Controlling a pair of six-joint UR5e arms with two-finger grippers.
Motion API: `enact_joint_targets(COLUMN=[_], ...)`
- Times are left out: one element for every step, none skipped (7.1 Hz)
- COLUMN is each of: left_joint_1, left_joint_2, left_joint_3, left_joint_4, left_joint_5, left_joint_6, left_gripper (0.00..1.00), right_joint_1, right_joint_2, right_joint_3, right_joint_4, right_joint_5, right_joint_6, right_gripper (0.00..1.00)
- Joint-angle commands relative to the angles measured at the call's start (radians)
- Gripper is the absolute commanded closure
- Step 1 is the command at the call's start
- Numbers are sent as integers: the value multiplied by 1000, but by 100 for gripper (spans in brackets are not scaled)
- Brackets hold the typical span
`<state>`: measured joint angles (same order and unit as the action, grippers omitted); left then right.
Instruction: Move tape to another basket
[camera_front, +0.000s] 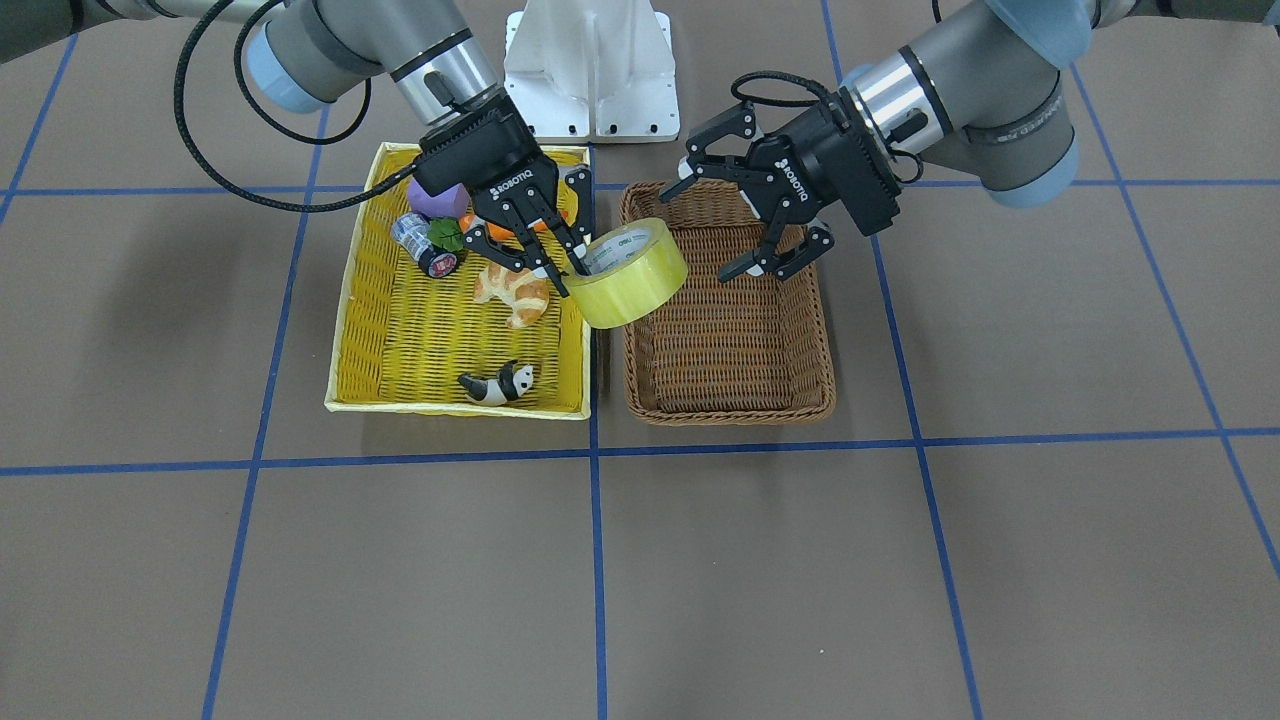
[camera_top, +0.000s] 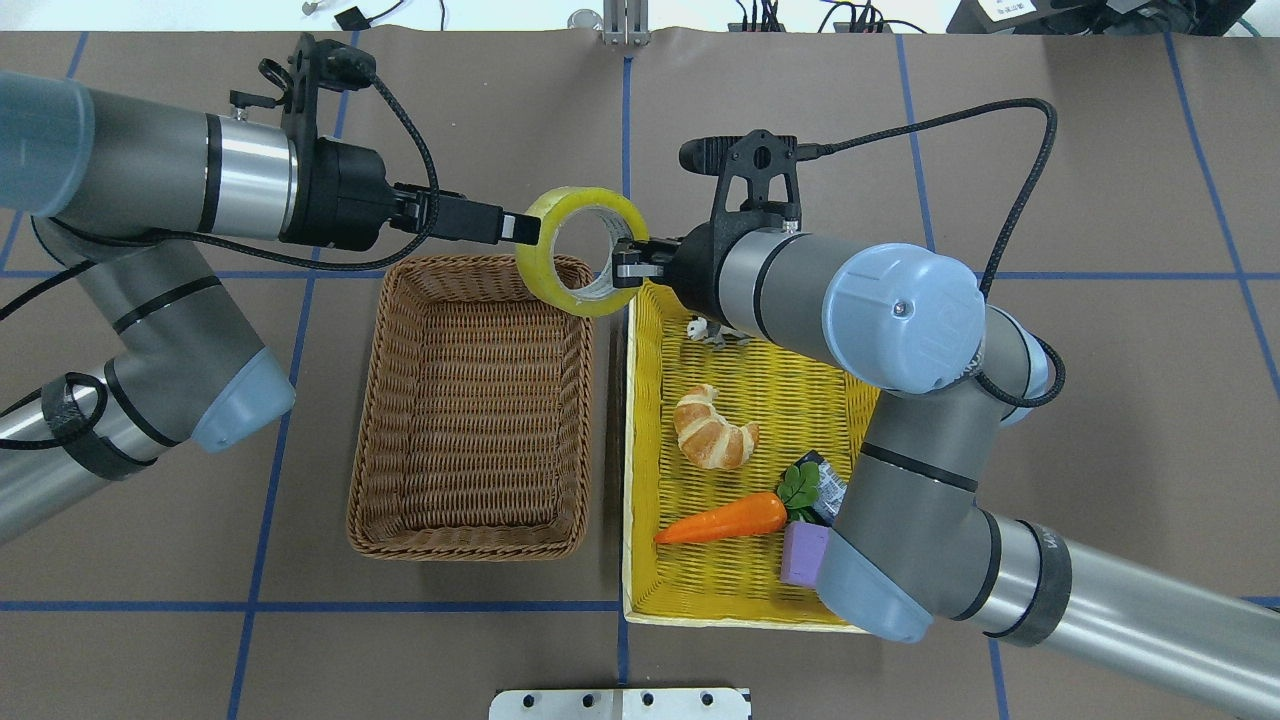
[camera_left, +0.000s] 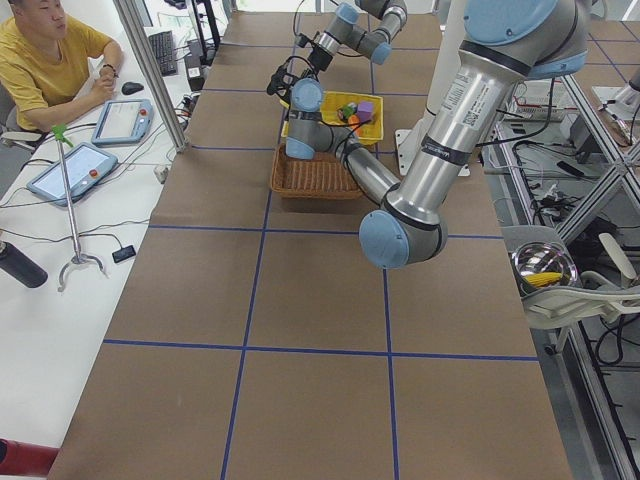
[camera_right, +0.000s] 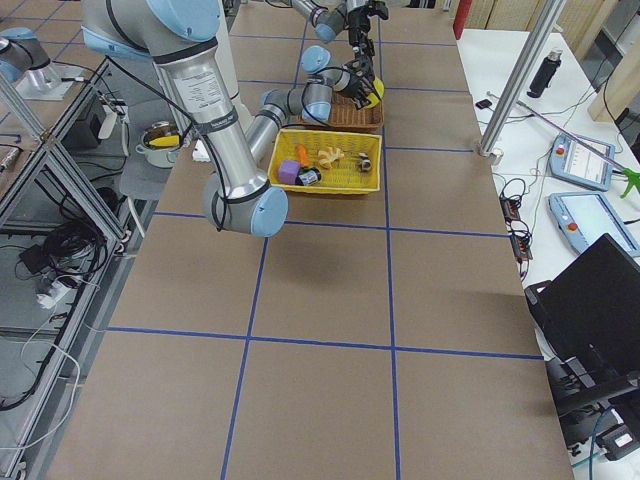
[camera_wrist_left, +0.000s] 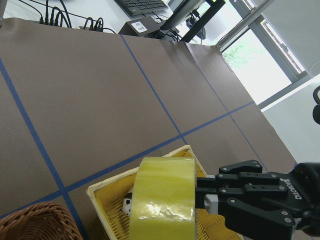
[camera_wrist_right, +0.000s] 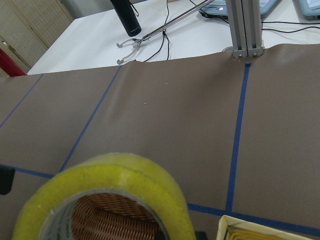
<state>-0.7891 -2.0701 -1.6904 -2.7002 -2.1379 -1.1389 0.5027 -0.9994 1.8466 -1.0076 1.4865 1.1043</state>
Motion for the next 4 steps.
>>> enact_joint_targets(left_joint_1=[4, 5, 5, 5], left_joint_2=[1, -1, -1, -1], left_joint_3=[3, 6, 6, 3], left_joint_4=[0, 2, 2, 2], left_joint_5=[0, 1, 1, 0], left_joint_6=[1, -1, -4, -75], left_gripper=[1, 1, 4, 99], right_joint_1=[-6, -6, -6, -6], right_joint_2=[19, 25, 25, 25], right_joint_3=[0, -3, -1, 0], right_joint_4=[0, 0, 1, 3], right_joint_5=[0, 0, 0, 1], right_joint_6=[0, 0, -1, -1], right_gripper=[100, 100, 100, 100])
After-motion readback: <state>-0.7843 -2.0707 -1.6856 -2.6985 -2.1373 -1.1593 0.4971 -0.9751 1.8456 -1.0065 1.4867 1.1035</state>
